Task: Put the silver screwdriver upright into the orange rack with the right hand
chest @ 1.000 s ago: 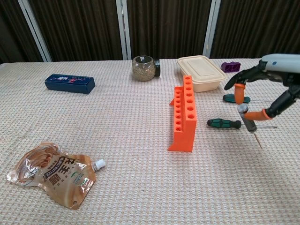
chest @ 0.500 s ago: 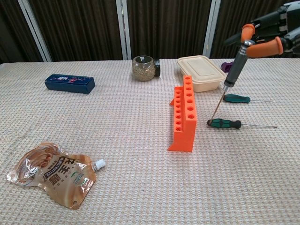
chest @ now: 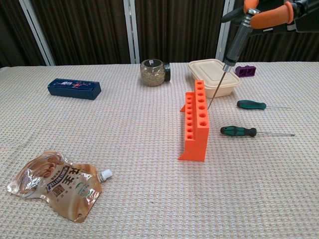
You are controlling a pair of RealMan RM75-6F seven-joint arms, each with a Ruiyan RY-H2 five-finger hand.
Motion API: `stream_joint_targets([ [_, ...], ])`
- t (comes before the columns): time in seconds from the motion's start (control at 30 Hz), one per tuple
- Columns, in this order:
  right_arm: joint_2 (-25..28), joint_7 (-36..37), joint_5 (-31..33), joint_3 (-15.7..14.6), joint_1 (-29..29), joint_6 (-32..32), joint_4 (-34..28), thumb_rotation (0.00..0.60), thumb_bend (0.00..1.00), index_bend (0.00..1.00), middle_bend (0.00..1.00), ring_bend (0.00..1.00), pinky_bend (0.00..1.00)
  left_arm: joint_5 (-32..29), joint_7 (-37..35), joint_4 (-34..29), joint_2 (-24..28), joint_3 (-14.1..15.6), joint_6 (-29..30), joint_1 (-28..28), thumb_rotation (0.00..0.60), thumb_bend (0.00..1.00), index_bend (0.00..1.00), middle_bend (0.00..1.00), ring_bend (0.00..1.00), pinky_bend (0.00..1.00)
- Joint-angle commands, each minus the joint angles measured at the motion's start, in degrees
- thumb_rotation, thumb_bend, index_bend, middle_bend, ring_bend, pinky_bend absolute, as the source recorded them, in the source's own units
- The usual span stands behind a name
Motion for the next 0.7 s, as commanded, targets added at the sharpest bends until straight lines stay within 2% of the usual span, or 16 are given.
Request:
stream_joint_targets([
  [0.03, -0.22, -0.64, 0.64, -0.39, 1.04, -0.54, 0.18, 0.600, 0.33, 0.64, 0.19, 0.00, 0.00, -0.08, 0.00, 0.01, 0.03, -0.10, -0.03, -0.07, 0.600, 0.13, 0.12, 0.00, 0.00, 0.00],
  [0.3, -2.96, -5.27, 6.12, -0.83, 5.51, -3.11, 2.03, 0.600, 0.33, 0.64, 0.20, 0.00, 0.00, -1.36, -0.39, 0.65, -0.02, -0.34, -0.65, -0.14, 0.600, 0.13, 0.11, 0.00, 0.00, 0.00],
  [0.7, -3.80, -12.79, 13.60, -1.27, 8.99, -4.87, 2.18, 0.600, 0.33, 0.64, 0.20, 0.00, 0.00, -2.26, -1.27, 1.65, -0.33, -0.42, -0.99, -0.07, 0.600, 0.13, 0.11, 0.00, 0.00, 0.00],
])
